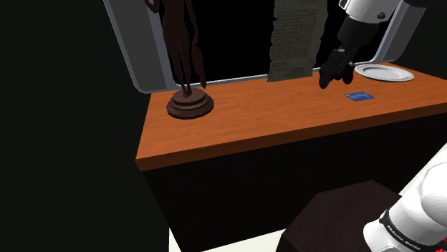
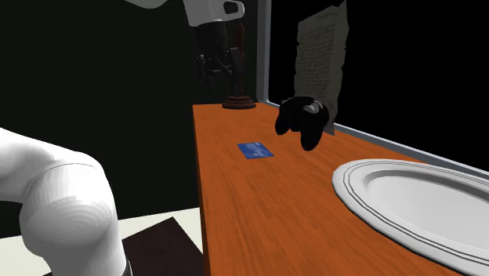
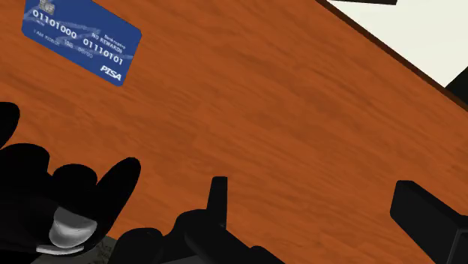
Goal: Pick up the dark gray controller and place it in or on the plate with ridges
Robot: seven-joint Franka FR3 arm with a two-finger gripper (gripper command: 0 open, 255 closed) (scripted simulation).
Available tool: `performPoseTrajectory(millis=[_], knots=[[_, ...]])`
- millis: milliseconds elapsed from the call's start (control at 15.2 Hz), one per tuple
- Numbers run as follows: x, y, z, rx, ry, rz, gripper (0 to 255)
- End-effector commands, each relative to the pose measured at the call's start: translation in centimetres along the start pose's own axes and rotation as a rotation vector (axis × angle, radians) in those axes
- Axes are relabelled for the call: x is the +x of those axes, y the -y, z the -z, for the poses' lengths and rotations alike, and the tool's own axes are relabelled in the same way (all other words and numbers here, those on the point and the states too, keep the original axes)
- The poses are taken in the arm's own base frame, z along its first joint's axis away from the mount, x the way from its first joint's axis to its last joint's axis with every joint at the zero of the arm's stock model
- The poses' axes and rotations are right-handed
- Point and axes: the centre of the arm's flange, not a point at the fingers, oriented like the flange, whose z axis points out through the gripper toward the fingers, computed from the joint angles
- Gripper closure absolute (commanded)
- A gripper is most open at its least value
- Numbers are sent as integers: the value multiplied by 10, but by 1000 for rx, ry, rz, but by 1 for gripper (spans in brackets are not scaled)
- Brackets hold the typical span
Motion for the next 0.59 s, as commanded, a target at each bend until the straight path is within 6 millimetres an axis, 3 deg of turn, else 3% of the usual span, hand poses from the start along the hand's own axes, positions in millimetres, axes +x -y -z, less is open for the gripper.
performPoseTrajectory(millis=[0, 528], knots=[[0, 0, 0, 0, 0, 0, 0], [59, -102, -7, 39, 167, 278, 0]])
